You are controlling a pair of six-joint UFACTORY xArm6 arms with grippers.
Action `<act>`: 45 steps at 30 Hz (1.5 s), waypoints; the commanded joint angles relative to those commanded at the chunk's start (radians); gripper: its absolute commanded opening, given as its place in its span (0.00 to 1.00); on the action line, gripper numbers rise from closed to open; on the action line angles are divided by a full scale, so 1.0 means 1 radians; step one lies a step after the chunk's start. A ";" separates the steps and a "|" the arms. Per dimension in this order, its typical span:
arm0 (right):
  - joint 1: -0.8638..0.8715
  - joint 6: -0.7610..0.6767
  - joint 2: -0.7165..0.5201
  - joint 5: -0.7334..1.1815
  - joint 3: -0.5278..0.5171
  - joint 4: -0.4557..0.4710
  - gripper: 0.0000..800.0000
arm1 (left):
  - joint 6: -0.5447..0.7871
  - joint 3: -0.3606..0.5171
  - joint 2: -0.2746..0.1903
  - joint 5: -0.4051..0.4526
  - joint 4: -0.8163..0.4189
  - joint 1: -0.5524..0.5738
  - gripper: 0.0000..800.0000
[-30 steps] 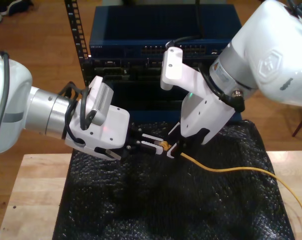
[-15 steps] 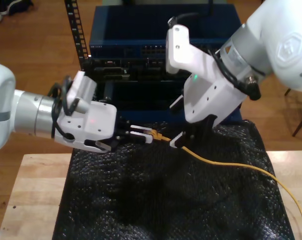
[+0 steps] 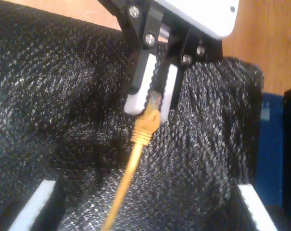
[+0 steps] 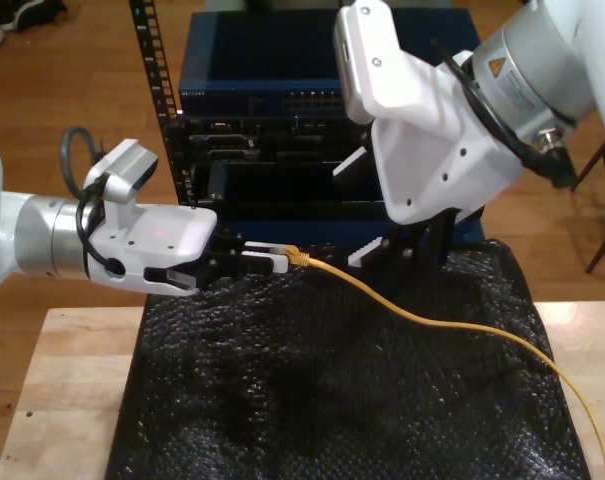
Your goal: Grab the cable and plug it in
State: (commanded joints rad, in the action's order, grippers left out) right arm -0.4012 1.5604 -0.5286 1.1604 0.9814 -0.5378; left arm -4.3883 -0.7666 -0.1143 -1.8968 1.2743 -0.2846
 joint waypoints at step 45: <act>-0.281 0.216 -0.229 -0.485 -0.269 -0.006 0.95 | -0.080 -0.002 0.153 -0.377 0.133 -0.020 0.01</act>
State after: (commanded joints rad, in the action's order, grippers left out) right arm -0.6820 1.7768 -0.7572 0.6755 0.7129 -0.5439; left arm -4.4680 -0.7681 0.0391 -2.2743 1.4078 -0.3046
